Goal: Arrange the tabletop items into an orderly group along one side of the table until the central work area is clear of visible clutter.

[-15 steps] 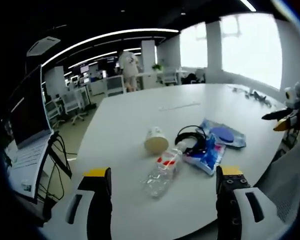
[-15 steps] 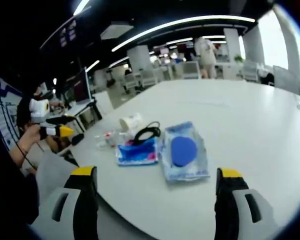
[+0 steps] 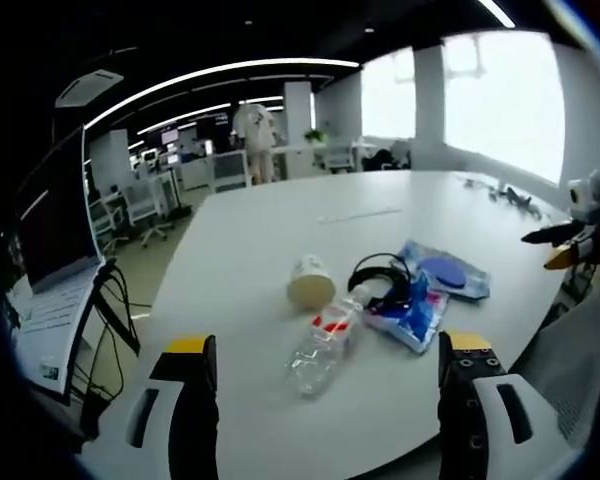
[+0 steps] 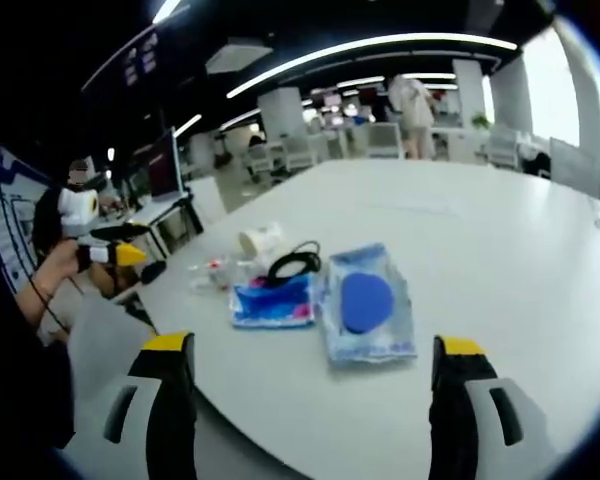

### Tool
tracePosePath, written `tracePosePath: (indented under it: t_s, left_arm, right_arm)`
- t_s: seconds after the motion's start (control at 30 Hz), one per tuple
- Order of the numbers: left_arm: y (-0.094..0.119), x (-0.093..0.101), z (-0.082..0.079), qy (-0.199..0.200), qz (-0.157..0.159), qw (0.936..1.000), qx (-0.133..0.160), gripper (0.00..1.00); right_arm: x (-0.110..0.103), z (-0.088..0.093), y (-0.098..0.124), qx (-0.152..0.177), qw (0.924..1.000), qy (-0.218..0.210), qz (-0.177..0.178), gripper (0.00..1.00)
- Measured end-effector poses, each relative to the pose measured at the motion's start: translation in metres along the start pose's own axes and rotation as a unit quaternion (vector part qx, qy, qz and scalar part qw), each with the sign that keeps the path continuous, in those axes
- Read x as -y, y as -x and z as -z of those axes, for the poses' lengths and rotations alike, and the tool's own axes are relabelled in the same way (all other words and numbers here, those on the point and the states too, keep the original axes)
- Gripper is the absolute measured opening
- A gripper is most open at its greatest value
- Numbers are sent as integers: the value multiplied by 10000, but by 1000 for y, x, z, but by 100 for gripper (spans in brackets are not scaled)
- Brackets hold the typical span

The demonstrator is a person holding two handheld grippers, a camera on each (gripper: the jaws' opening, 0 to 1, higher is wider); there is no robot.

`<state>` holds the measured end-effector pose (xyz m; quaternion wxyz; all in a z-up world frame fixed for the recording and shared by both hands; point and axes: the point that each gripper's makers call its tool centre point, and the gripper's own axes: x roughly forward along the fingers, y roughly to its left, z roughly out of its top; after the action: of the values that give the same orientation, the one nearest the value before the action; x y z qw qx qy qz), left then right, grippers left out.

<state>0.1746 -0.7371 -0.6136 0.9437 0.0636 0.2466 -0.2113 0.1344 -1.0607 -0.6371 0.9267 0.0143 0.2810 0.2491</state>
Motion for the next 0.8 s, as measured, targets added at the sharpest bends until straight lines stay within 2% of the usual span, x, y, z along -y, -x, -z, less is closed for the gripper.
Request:
tracePosePath:
  t_s: [0.13,0.3,0.5,0.63,0.8]
  left_arm:
    - [0,0,-8,53,-10,9998,204,91]
    - [-2,1,-12,36,11,9997,243,92]
    - [-6,5,-6,-100,70,9999,50,99]
    - [-8,8,-3,-281,26,9996,-51,100]
    - [-9,9,-3,-324,34,9994,-70,100]
  right_arm:
    - [2,2,-2,-43,9998,186,38,95]
    - [2,5,-5,-125,9997,226,31,98]
    - [2,10,-8,-369,9977,571,69,100]
    - [2,11,-10,-364,9979,526,56,100]
    - [0,13,-11,-444,9973,582,7,100]
